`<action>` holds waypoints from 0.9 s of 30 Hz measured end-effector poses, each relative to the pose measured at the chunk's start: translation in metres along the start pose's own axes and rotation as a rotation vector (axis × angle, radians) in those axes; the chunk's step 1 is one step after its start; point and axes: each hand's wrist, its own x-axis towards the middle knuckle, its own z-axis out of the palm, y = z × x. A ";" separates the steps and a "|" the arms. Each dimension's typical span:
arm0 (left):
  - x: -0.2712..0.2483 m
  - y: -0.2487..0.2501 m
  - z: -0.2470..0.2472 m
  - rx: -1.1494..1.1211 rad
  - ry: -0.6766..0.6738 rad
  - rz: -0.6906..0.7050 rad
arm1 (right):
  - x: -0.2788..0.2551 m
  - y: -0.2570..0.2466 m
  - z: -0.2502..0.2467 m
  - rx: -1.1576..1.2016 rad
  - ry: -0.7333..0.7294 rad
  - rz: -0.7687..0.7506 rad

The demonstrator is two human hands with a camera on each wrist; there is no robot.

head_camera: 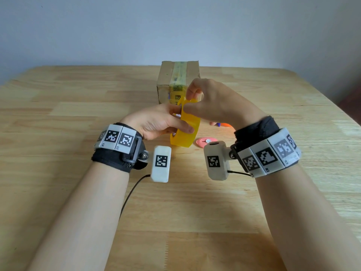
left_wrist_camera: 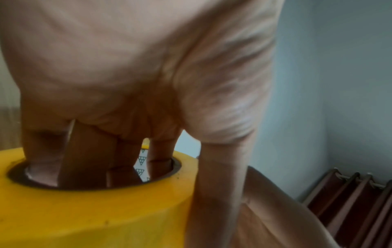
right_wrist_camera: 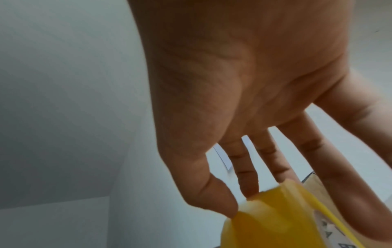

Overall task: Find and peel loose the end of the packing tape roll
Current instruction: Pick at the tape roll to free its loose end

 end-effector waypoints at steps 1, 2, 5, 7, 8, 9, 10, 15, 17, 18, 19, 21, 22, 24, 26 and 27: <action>0.000 0.000 0.001 -0.008 -0.001 0.002 | -0.001 -0.001 -0.001 -0.001 -0.002 0.004; 0.000 0.000 0.000 -0.014 -0.003 0.001 | -0.001 -0.002 -0.001 -0.003 -0.001 0.010; 0.001 0.000 -0.001 -0.003 -0.009 0.001 | -0.002 -0.003 -0.003 0.001 -0.001 0.023; 0.004 -0.002 -0.001 0.000 -0.007 0.000 | -0.003 -0.004 -0.002 -0.010 -0.013 0.026; 0.005 -0.003 -0.002 -0.008 0.000 0.000 | -0.002 -0.005 -0.001 -0.019 -0.027 0.029; 0.005 -0.003 -0.003 -0.018 0.005 0.003 | -0.002 -0.006 0.000 -0.022 -0.039 0.033; 0.006 -0.004 -0.004 -0.029 0.007 0.006 | -0.002 -0.006 0.001 -0.021 -0.042 0.036; 0.003 -0.001 -0.002 -0.043 0.009 0.005 | -0.001 -0.004 0.004 0.034 0.024 0.032; 0.003 -0.001 -0.001 -0.043 0.009 0.005 | 0.000 -0.003 0.004 0.047 0.014 0.036; 0.003 -0.001 -0.001 -0.047 0.010 0.003 | 0.000 -0.003 0.004 0.053 0.006 0.035; 0.003 -0.001 -0.001 -0.047 0.010 0.003 | 0.000 -0.004 0.004 0.062 0.001 0.032; 0.002 -0.001 -0.001 -0.037 0.006 0.004 | -0.001 -0.005 0.002 0.069 0.000 0.026; 0.003 -0.002 -0.001 -0.029 0.003 0.005 | -0.002 -0.005 0.002 0.070 0.001 0.023; 0.004 -0.003 -0.002 -0.011 -0.003 0.000 | -0.002 -0.005 0.002 0.075 0.005 0.023; 0.004 -0.002 -0.002 -0.001 -0.001 0.001 | -0.002 -0.005 0.001 0.083 0.010 0.022; 0.005 -0.003 -0.002 -0.003 -0.001 0.001 | -0.003 -0.005 0.001 0.088 0.007 0.022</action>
